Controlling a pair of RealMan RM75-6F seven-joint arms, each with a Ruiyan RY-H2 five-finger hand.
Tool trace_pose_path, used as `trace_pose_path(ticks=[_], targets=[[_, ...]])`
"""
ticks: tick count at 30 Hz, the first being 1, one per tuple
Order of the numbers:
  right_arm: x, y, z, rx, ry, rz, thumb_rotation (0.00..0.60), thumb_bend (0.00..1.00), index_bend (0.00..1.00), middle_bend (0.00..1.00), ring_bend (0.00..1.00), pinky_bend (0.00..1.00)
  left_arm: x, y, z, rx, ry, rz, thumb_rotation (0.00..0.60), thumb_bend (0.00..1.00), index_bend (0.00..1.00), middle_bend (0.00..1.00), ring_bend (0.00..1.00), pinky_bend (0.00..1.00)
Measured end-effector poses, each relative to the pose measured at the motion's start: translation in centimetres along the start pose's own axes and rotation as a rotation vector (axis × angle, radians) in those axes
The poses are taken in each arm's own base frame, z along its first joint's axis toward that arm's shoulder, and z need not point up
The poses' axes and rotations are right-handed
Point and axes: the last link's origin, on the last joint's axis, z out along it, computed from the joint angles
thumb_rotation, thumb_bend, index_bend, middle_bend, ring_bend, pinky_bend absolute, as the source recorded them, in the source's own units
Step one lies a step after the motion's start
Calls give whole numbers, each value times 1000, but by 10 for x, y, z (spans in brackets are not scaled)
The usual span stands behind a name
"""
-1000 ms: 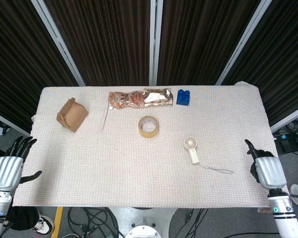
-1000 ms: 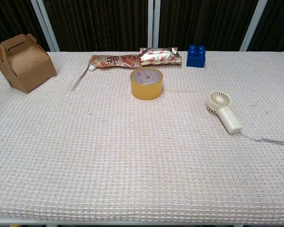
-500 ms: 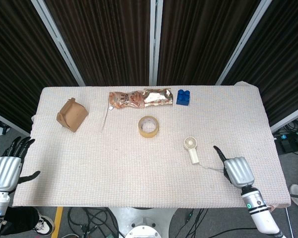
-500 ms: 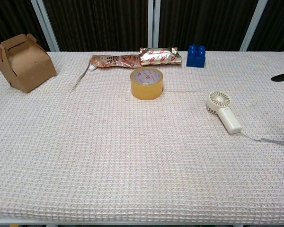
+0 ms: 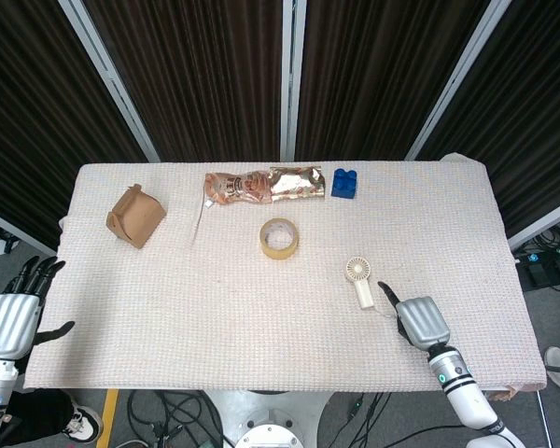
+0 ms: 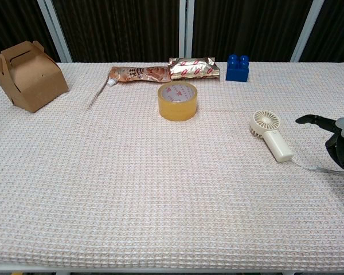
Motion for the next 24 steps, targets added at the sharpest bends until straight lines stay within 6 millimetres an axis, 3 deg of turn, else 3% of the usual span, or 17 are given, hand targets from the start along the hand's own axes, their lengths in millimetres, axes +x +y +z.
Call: trace_pose_path(ticks=[24], targets=[[0,-21,27,-12,-79,12,600,1000,0,938,842,773,1,-8,-2,13,0,4,600,0,109,83,30,252]])
